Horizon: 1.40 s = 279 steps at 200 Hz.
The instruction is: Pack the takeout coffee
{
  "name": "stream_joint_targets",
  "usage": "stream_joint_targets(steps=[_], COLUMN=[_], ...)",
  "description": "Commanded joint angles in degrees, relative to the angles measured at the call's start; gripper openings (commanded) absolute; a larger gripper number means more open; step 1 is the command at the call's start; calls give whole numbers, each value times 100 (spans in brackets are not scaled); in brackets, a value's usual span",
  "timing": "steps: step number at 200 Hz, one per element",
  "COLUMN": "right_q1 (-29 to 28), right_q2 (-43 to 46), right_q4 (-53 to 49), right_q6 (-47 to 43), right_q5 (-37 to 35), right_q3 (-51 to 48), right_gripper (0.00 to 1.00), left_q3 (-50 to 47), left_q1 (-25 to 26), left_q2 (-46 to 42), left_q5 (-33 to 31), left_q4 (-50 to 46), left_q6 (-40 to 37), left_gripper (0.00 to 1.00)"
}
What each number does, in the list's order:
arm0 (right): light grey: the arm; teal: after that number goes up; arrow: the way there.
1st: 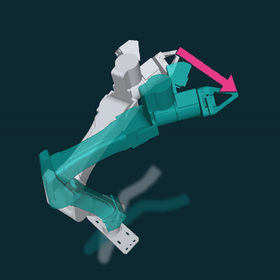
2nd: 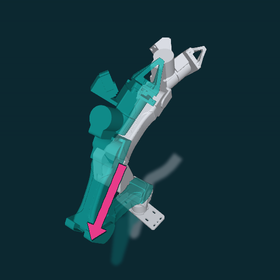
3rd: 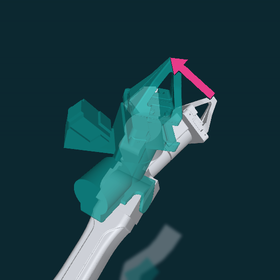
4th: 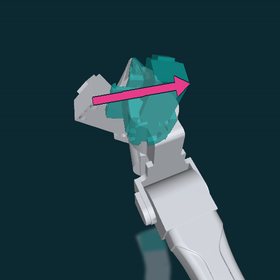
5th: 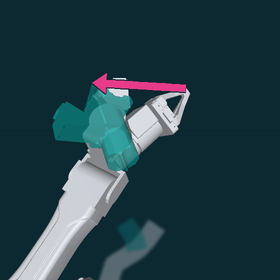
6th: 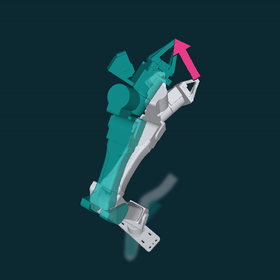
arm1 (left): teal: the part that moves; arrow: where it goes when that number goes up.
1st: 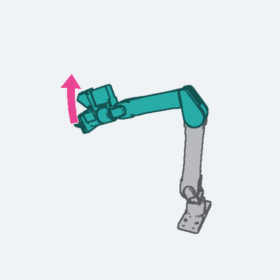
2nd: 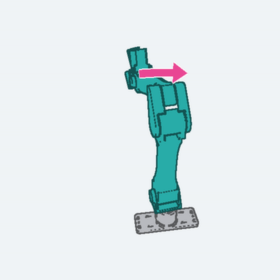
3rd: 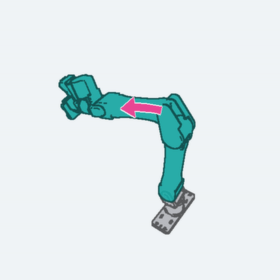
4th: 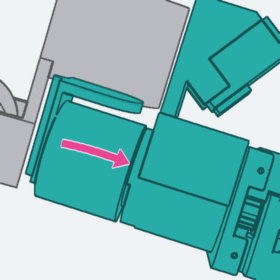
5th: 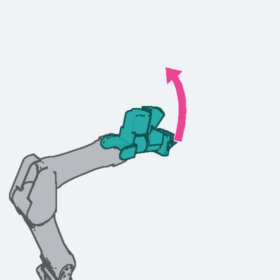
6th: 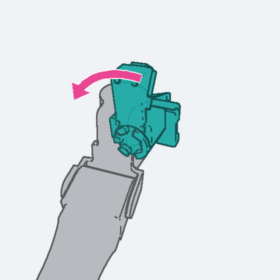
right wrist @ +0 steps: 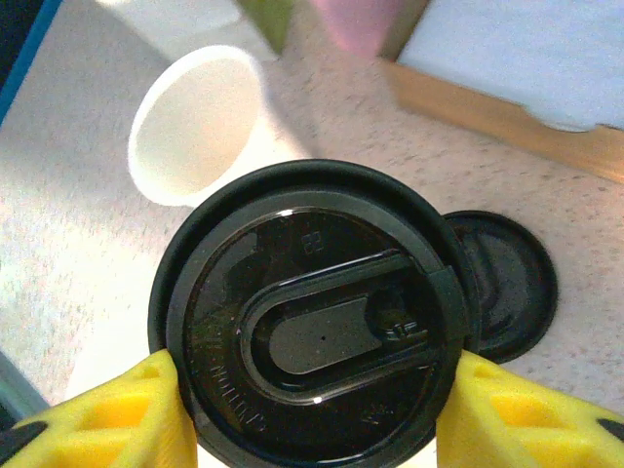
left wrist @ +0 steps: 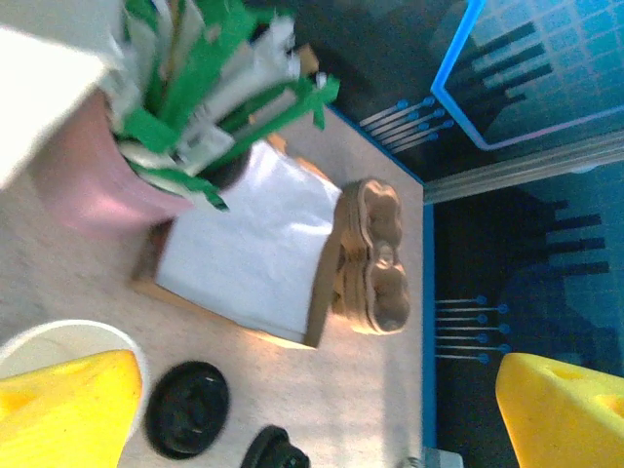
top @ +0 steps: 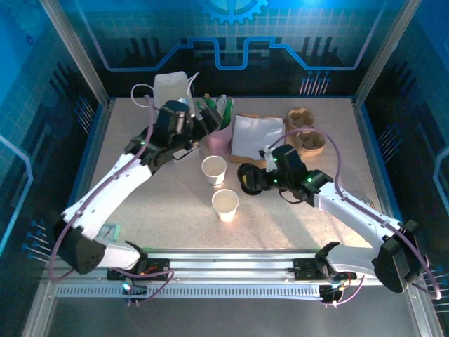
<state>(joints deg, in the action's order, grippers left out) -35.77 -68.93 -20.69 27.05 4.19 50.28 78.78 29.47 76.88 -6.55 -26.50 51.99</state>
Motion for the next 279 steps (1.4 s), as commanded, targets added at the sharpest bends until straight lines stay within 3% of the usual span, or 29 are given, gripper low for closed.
stream_joint_targets(steps=[1, 50, 78, 167, 279], right_q1=[-602, -1431, -1792, -2337, -2478], right_q2=[-325, -1141, -1573, -2008, -1932], right_q4=[-943, -1730, -2131, -2726, -2662], right_q6=[-457, -761, -859, -833, -758], right_q5=[-404, -873, -1125, -1752, -1669], right_q3=[611, 1420, 1860, 2412, 2417], right_gripper=[54, 54, 55, 56, 56], left_q3=[-50, -1067, -1499, -1716, -1735], left_q1=[-29, -89, -100, -100, -100], left_q2=[-373, -1498, -1966, -2255, -2257], left_q5=[-810, -1585, -2037, -2169, -2184], left_q4=[-1253, -1441, -1523, -1498, -1508], left_q6=[-1444, -2716, -3011, -3019, -3001], left_gripper=[96, 99, 99, 99, 99])
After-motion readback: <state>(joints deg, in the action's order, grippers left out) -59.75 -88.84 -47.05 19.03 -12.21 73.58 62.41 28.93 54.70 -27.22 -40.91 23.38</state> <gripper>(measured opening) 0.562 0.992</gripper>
